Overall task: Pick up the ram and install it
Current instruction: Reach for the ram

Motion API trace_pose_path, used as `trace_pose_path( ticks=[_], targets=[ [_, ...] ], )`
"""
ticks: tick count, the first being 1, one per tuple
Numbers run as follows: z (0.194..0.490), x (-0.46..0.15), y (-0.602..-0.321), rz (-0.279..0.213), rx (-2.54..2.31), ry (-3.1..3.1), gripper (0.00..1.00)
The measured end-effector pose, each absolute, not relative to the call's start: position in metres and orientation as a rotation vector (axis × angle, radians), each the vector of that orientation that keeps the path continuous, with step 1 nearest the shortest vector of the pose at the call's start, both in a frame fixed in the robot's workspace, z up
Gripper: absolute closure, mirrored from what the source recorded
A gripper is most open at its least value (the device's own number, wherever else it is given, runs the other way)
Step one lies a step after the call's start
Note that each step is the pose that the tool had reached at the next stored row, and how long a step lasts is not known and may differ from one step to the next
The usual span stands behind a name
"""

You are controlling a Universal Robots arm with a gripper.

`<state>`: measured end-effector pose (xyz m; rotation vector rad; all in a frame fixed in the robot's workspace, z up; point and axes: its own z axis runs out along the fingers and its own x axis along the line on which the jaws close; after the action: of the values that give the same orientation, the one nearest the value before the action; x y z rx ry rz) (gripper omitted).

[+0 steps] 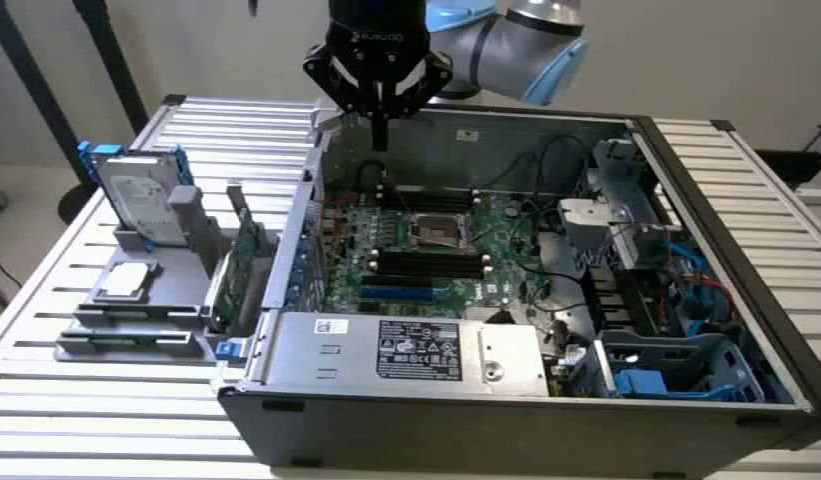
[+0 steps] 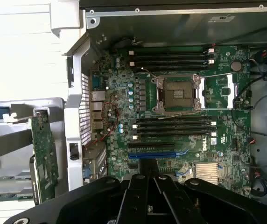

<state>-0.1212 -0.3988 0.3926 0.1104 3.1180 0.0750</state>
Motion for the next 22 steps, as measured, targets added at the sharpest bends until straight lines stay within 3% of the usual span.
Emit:
trace_pose_path(
  ticks=[14, 22],
  targets=[
    [0.392, -0.123, -0.400, 0.075, 0.111, 3.118, 0.89],
    [0.390, -0.158, -0.408, 0.074, 0.110, 3.118, 0.89]
  ],
)
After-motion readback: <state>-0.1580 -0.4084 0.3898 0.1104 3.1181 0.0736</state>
